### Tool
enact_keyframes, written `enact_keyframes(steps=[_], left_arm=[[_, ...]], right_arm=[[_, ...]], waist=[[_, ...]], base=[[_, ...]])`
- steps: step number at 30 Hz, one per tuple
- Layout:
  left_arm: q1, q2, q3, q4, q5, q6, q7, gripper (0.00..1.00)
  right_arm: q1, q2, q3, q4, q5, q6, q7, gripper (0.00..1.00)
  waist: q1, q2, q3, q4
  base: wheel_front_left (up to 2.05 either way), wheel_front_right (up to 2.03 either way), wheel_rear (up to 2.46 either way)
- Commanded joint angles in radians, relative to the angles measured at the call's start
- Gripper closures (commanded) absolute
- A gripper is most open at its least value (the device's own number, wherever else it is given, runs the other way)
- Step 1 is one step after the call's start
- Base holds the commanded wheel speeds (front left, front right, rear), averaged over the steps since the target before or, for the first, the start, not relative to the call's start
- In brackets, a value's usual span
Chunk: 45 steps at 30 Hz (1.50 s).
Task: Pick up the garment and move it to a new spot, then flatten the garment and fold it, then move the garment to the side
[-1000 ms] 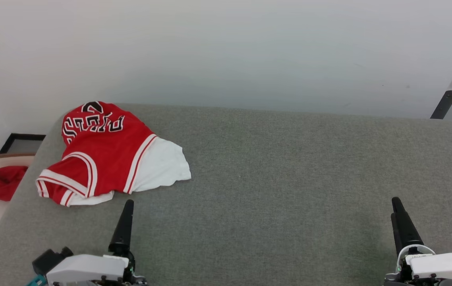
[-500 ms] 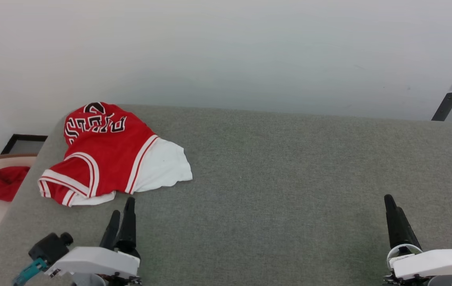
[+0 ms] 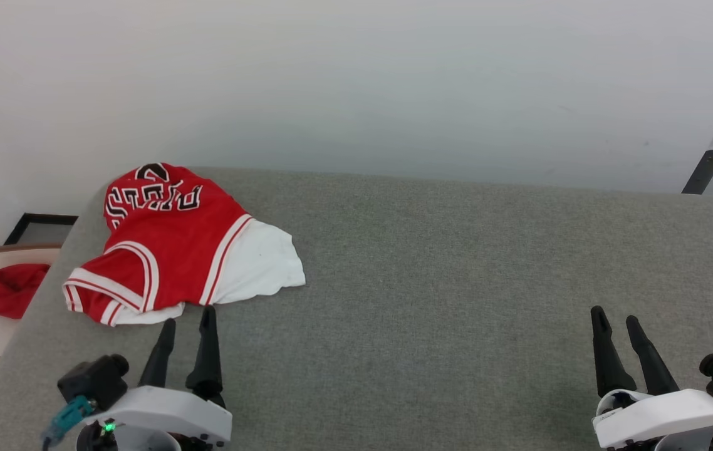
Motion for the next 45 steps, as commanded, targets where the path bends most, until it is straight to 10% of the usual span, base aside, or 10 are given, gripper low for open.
enact_keyframes(steps=[1,45], left_arm=[[0.001,0.006,-0.003,-0.013,0.043,0.005,-0.007,0.00],[0.034,-0.050,0.082,-0.058,0.513,-0.048,-0.097,0.00]], right_arm=[[-0.014,0.003,-0.003,-0.011,-0.048,0.001,-0.009,0.00],[0.016,0.028,-0.023,-0.035,-0.506,0.001,-0.091,0.00]], waist=[[0.0000,0.0000,-0.001,0.000],[0.0000,0.0000,-0.035,0.009]], base=[[0.00,0.00,0.00],[0.00,0.00,0.00]])
